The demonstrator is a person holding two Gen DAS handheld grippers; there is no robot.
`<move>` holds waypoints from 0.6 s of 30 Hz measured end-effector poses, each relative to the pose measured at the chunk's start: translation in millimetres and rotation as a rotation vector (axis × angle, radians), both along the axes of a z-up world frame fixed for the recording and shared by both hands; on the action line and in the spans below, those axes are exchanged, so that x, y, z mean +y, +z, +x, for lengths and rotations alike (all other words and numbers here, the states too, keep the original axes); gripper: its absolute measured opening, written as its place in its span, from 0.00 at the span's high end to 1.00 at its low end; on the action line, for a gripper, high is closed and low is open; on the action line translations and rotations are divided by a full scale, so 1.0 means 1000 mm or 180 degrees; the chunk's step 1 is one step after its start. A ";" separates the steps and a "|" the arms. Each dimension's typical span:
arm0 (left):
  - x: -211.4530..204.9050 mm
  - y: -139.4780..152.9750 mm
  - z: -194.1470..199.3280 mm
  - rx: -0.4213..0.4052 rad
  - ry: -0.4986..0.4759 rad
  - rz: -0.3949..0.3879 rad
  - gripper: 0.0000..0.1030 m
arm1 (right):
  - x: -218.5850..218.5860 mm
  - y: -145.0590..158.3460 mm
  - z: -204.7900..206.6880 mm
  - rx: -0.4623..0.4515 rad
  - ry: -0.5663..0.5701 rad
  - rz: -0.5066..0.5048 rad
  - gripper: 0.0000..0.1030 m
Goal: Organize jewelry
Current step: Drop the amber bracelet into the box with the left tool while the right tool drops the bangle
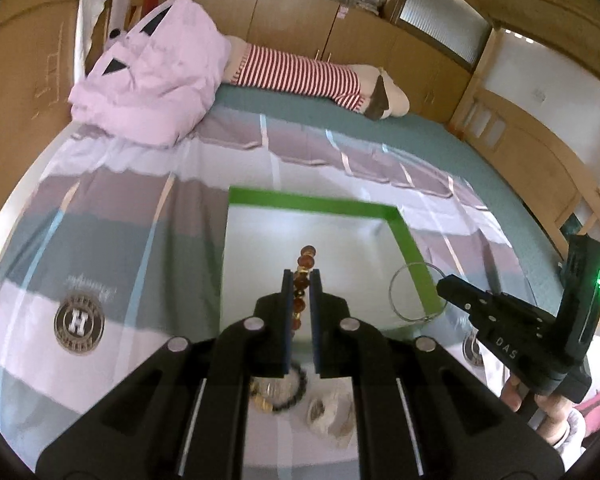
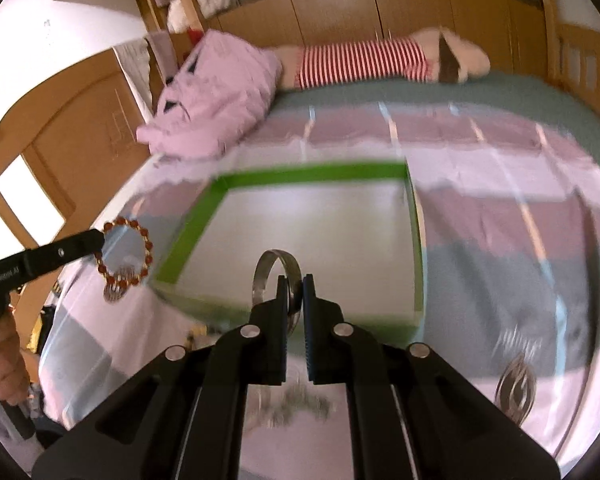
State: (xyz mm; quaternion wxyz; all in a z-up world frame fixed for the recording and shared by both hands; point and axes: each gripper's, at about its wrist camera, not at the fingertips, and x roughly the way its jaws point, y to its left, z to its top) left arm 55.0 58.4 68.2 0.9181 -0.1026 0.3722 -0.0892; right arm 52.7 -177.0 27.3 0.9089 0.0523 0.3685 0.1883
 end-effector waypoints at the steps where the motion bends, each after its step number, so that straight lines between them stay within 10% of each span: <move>1: -0.002 -0.002 0.006 0.0017 0.0005 0.0017 0.93 | 0.002 0.004 0.005 -0.0046 0.0000 -0.0022 0.93; 10: -0.009 -0.066 0.059 0.0423 0.0050 0.0230 0.93 | 0.014 -0.034 0.054 0.0241 -0.0040 -0.0252 0.92; 14: -0.001 -0.062 0.054 0.0453 0.0073 0.0123 0.87 | 0.009 -0.034 0.052 0.0269 -0.0129 -0.0236 0.51; 18: -0.002 -0.050 0.035 0.0414 0.0013 0.0091 0.76 | -0.001 -0.013 0.037 0.0142 -0.0128 -0.0165 0.48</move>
